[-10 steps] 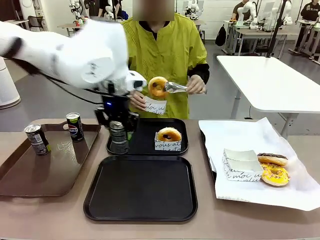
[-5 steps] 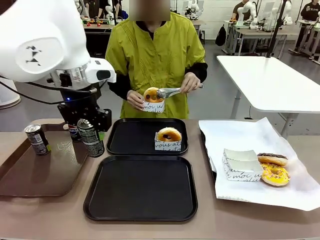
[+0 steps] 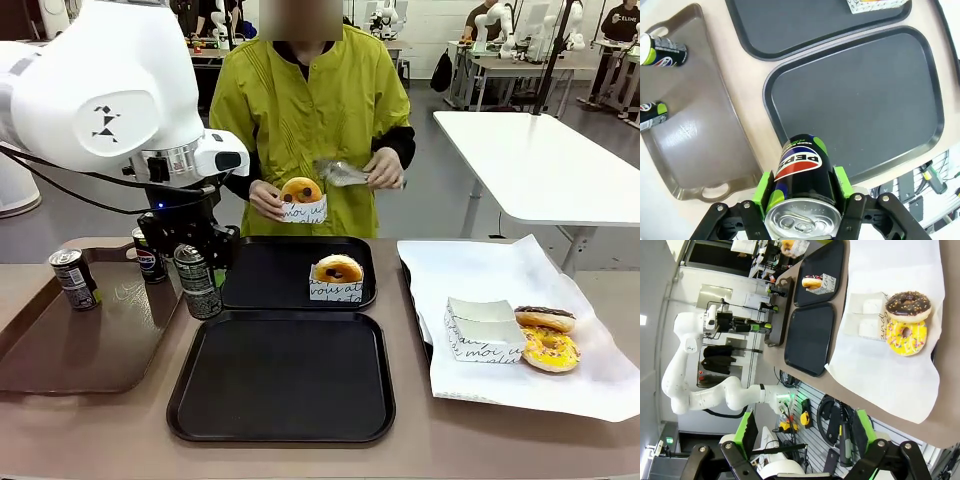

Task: Set up donuts and drinks on trays.
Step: Pick up one Pepsi coke and place it on the Flat Tray, then pick up one Pepsi coke from the Handle tray and place it on the Flat Tray without a Pepsi coke.

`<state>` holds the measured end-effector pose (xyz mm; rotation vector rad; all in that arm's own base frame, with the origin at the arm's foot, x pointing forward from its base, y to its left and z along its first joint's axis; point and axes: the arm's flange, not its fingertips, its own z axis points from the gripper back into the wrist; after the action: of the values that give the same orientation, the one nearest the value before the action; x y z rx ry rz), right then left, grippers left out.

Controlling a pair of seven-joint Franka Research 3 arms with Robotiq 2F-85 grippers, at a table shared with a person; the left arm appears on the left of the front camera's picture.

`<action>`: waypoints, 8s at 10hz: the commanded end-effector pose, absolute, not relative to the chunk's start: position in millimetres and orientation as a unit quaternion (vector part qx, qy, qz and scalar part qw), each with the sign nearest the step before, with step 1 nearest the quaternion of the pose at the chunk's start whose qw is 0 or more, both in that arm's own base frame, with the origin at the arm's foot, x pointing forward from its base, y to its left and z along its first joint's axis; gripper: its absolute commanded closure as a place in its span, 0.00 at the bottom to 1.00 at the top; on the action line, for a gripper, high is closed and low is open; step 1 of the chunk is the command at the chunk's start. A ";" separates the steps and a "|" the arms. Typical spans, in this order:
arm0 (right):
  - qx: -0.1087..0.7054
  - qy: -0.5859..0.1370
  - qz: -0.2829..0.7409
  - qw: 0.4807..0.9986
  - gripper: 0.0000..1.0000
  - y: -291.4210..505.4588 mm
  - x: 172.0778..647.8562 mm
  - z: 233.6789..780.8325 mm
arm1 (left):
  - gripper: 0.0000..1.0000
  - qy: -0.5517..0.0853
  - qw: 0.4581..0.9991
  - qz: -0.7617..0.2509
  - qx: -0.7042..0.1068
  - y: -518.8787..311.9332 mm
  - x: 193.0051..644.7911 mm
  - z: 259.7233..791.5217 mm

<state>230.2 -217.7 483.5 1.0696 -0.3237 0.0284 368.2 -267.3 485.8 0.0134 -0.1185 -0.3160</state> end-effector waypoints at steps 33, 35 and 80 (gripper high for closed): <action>0.510 -0.158 0.015 0.845 0.00 -216.2 230.0 484.2 | 0.17 -0.072 0.995 -0.064 0.026 -338.6 506.5 407.3; 0.510 -0.158 0.015 0.845 0.00 -216.2 230.0 484.2 | 0.00 -0.069 0.994 -0.082 0.025 -321.1 466.1 447.5; 0.510 -0.158 0.015 0.845 0.00 -216.2 230.0 484.2 | 0.00 -0.011 0.999 0.013 -0.051 34.6 502.1 473.7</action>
<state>230.2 -217.5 483.6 1.0688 -0.3234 0.0282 494.2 33.3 484.2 -0.0651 0.0003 0.0675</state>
